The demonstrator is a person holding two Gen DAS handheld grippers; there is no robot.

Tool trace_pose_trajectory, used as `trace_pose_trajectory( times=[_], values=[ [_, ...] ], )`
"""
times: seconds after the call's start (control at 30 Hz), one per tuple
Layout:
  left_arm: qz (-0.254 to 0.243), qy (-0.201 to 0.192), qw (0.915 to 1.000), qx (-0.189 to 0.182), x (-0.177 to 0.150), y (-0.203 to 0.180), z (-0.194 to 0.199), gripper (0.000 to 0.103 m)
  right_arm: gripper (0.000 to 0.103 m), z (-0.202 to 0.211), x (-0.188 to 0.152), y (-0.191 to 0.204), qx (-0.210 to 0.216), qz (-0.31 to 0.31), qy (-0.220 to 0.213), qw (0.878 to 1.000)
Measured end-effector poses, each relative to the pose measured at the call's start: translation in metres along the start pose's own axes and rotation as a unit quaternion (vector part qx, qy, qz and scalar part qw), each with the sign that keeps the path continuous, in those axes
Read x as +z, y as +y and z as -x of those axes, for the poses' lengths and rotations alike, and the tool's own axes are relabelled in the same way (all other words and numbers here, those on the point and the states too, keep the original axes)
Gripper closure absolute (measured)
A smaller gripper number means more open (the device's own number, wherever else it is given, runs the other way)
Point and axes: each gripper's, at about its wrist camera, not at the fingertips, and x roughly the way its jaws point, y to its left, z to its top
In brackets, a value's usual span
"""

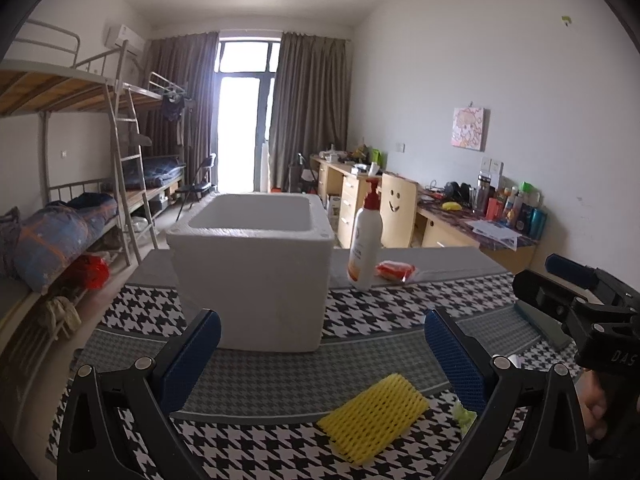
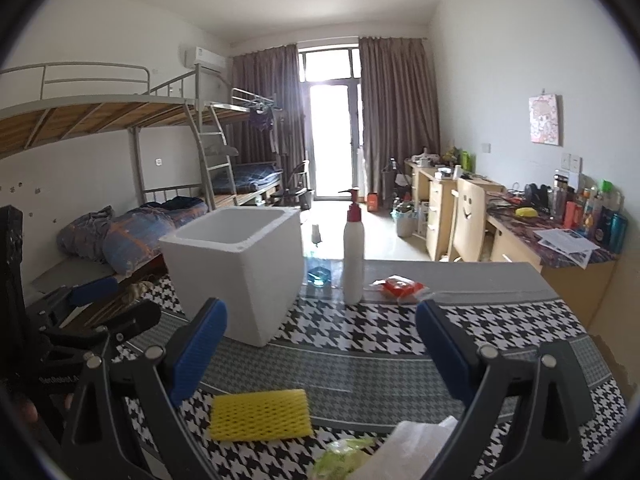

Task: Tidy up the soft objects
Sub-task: 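Move both tools back toward the yellow mesh sleeve and white tissue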

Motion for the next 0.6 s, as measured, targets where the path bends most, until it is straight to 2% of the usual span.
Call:
trace_pose_trajectory(
  times=[0.6],
  values=[
    [-0.016,0.039,0.9988,-0.026,-0.019,-0.012,-0.012,0.001,0.006,0.014,-0.024,-0.023,-0.037,-0.028,0.015,0.999]
  ],
)
